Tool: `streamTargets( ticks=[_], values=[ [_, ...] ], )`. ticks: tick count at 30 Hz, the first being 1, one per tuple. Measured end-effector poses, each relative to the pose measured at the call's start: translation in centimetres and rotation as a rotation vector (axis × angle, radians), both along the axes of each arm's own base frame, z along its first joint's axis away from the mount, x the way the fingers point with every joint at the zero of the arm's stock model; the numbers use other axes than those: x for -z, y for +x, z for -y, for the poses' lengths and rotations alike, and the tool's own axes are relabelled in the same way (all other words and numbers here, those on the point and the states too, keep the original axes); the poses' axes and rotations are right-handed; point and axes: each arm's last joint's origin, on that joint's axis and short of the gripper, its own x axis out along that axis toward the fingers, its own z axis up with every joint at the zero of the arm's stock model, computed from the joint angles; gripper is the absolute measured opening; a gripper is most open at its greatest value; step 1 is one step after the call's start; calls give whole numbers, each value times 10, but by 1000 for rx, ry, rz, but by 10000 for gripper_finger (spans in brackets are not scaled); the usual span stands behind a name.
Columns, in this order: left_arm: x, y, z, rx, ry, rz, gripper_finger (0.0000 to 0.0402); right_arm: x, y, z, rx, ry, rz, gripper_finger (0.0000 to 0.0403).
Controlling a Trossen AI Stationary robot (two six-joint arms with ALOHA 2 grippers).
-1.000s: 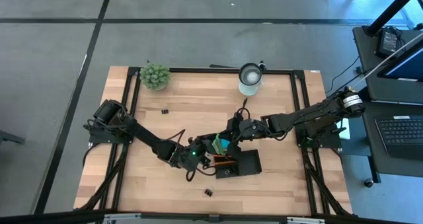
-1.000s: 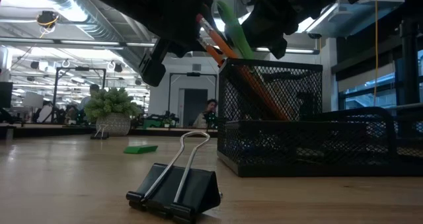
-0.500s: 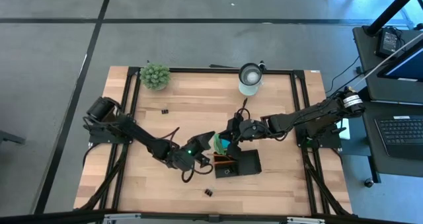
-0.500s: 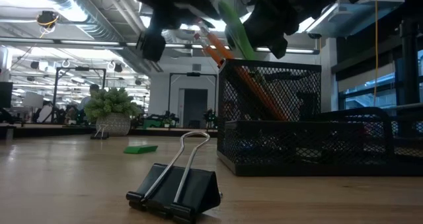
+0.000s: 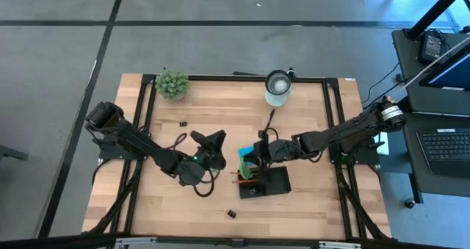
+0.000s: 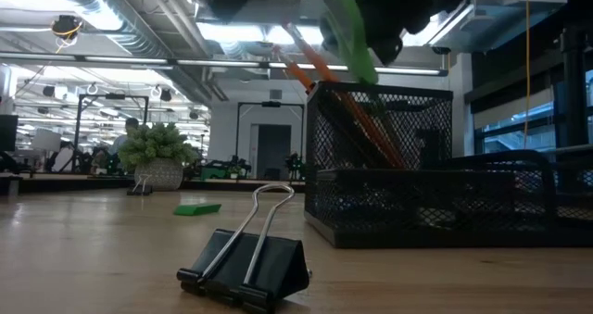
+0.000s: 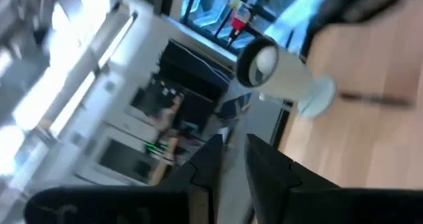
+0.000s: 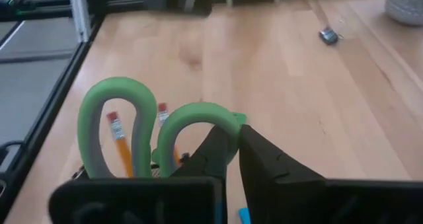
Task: Pick and place office supplies into organizer
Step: Put the scissors into the top left slot of the desk organizer
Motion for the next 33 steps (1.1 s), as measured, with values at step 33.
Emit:
streamTargets(
  ticks=[33],
  values=[
    [-7, 0, -21, -32, -214, 309, 58, 5, -5, -5, -108, -164, -55, 73]
  ],
)
